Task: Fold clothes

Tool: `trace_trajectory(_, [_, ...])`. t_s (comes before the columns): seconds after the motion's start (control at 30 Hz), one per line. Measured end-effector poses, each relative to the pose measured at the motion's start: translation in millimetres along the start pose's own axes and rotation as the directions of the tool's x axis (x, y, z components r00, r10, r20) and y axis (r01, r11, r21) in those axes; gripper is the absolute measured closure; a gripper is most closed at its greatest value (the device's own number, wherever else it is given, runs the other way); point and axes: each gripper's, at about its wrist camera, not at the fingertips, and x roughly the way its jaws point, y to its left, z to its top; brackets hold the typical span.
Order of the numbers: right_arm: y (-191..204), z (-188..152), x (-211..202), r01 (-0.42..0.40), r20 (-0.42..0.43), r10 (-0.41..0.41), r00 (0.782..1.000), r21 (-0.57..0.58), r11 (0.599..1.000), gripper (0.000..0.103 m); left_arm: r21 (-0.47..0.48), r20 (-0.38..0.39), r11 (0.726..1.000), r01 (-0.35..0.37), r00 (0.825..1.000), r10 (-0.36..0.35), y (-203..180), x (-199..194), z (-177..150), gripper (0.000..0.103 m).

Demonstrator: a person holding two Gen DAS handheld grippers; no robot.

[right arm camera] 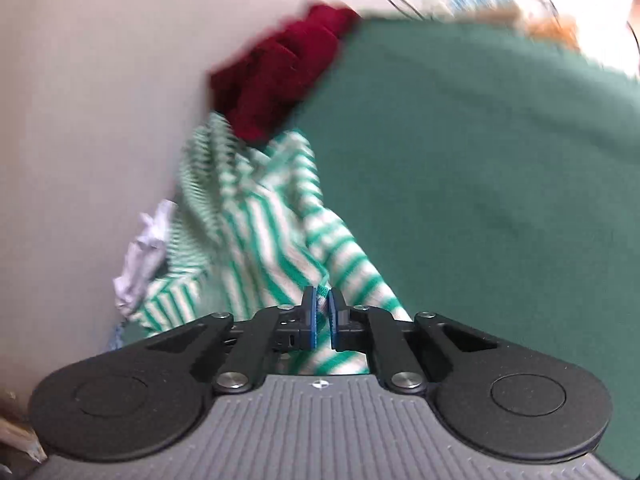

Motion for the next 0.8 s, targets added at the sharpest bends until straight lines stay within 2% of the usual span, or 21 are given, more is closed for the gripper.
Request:
trace_trajectory(0.1, [-2.6,-1.7,13.5,0.093,-0.015,-0.095,0.995,-0.105,0.99,0.097,0.005,0.001,1.0,0.007,1.0,-0.007,0.4,-0.6,-0.4,0.001])
trace_trajectory(0.13, [-2.9,-2.7,16.3,0.105,-0.005,-0.107,0.994,-0.145,0.984,0.101,0.006,0.001,1.0,0.009,1.0,-0.009,0.5,-0.8,-0.5,0.001])
trace_trajectory(0.2, [-2.7,-4.6,19.9,0.127,0.026,-0.124,0.992,-0.226,0.966,0.096,0.007,0.001,1.0,0.009,1.0,-0.009,0.3,-1.2,-0.9,0.001])
trace_trajectory(0.27, [6.2,-8.0,2.0,0.139,0.09,-0.118,0.989,-0.274,0.952,0.077,0.009,0.001,1.0,0.009,1.0,-0.009,0.0,-1.6,-1.3,0.001])
trace_trajectory(0.3, [10.9,-9.8,-7.6,0.145,0.123,-0.113,0.986,-0.296,0.944,0.076,0.009,0.001,1.0,0.009,1.0,-0.009,-0.1,-1.7,-1.5,0.001])
trace_trajectory(0.47, [28.3,-23.6,7.7,-0.002,-0.031,-0.011,0.999,-0.394,0.919,0.079,0.012,0.0,1.0,0.006,1.0,-0.006,-0.6,-1.6,-1.1,0.001])
trace_trajectory(0.5, [23.1,-22.6,14.5,0.036,-0.022,-0.049,0.999,-0.393,0.919,0.08,0.012,-0.002,1.0,0.004,1.0,-0.004,-0.9,-1.5,-0.8,0.001])
trace_trajectory(0.53, [16.9,-21.1,21.7,0.083,-0.009,-0.094,0.996,-0.388,0.918,0.094,0.007,-0.004,1.0,-0.005,1.0,0.005,-2.1,-3.1,-2.0,0.001])
trace_trajectory(0.57, [10.0,-16.7,22.1,0.105,0.016,-0.106,0.994,-0.375,0.921,0.103,0.002,-0.007,1.0,-0.015,1.0,0.015,-3.2,-4.6,-3.1,0.001])
trace_trajectory(0.6, [3.0,-12.0,21.6,0.122,0.042,-0.115,0.992,-0.361,0.924,0.103,-0.003,-0.009,1.0,-0.024,1.0,0.024,-4.4,-6.2,-4.3,0.001])
trace_trajectory(0.63, [1.3,-8.9,18.1,0.125,0.036,-0.12,0.992,-0.342,0.931,0.093,-0.009,-0.012,0.999,-0.033,0.999,0.033,-5.6,-7.8,-5.5,0.001])
trace_trajectory(0.67, [1.7,-9.7,14.5,0.063,0.0,-0.067,0.998,-0.334,0.94,0.087,-0.014,-0.015,0.999,-0.042,0.999,0.042,-6.7,-9.4,-6.6,0.001])
trace_trajectory(0.7, [2.3,-11.0,10.9,-0.008,-0.04,-0.005,0.999,-0.326,0.945,0.087,-0.019,-0.017,0.999,-0.051,0.999,0.051,-7.9,-11.0,-7.8,0.001])
trace_trajectory(0.8, [7.2,-24.3,10.8,-0.023,-0.089,-0.015,0.996,-0.416,0.909,0.085,-0.021,-0.021,0.996,-0.084,0.996,0.083,-12.6,-15.6,-11.1,0.001])
